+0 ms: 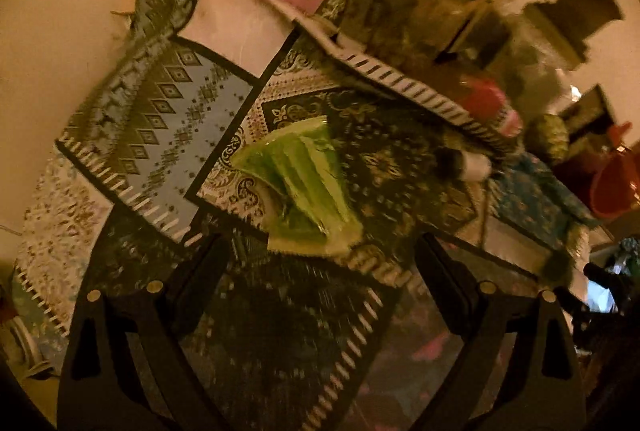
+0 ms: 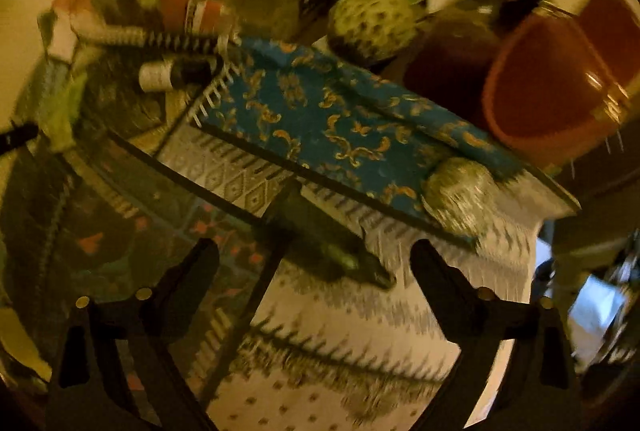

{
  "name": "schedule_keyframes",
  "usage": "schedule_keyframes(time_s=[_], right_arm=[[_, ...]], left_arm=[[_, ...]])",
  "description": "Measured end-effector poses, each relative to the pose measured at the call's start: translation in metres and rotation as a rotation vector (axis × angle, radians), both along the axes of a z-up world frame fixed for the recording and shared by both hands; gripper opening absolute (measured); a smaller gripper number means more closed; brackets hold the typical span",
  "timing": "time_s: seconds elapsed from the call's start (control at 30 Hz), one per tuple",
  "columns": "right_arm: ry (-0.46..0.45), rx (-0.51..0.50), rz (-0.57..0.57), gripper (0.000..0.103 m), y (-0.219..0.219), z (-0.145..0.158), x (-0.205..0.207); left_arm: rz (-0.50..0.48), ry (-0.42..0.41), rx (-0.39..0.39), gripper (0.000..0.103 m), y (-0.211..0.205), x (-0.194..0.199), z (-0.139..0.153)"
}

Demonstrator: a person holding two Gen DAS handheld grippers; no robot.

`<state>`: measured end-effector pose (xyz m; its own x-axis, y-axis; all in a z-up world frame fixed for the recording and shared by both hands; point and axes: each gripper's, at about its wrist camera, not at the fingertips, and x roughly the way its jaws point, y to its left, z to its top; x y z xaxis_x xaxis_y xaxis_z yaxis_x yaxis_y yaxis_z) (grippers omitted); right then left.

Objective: Collect trash
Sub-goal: 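Grasp the green snack wrapper with the left tool while the right tool grasps the dark green bottle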

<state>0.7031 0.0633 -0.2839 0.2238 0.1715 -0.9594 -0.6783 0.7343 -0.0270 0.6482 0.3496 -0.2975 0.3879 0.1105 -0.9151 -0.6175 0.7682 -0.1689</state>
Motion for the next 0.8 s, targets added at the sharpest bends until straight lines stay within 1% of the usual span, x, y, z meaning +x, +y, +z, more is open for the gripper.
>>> schedule_keyframes(time_s=[0.07,0.1,0.13,0.23,0.37,0.47,0.5,0.6,0.67,0.8], right_arm=[[0.011,-0.032,0.037,0.074,0.007,-0.009,0.0],[0.017,-0.044,0.05,0.07,0.009,-0.012,0.0],[0.02,-0.056,0.058,0.064,0.011,-0.016,-0.001],[0.022,-0.03,0.042,0.062,0.012,-0.017,-0.001],[0.081,0.069,-0.016,0.062,0.007,-0.01,-0.004],[0.121,0.142,-0.07,0.062,0.004,-0.002,-0.006],[0.127,0.156,-0.084,0.062,0.001,0.0,-0.008],[0.141,0.205,-0.147,0.062,-0.011,0.01,-0.018],[0.141,0.238,-0.188,0.062,-0.022,0.02,-0.025],[0.113,0.286,-0.265,0.062,-0.048,0.041,-0.038]], left_arm=[[0.014,0.013,-0.001,0.095,0.005,0.007,-0.008],[0.023,0.021,0.004,0.094,0.008,0.011,-0.012],[0.029,0.03,0.012,0.094,0.009,0.013,-0.015],[0.04,0.065,0.054,0.09,0.012,0.021,-0.025],[0.041,0.094,0.08,0.083,0.013,0.025,-0.035],[0.032,0.101,0.123,0.081,0.01,0.03,-0.037],[0.026,0.098,0.141,0.079,0.008,0.031,-0.038],[-0.002,0.073,0.166,0.063,0.001,0.039,-0.037],[-0.047,0.065,0.171,0.036,-0.007,0.045,-0.033],[-0.138,0.072,0.147,0.027,-0.026,0.055,-0.031]])
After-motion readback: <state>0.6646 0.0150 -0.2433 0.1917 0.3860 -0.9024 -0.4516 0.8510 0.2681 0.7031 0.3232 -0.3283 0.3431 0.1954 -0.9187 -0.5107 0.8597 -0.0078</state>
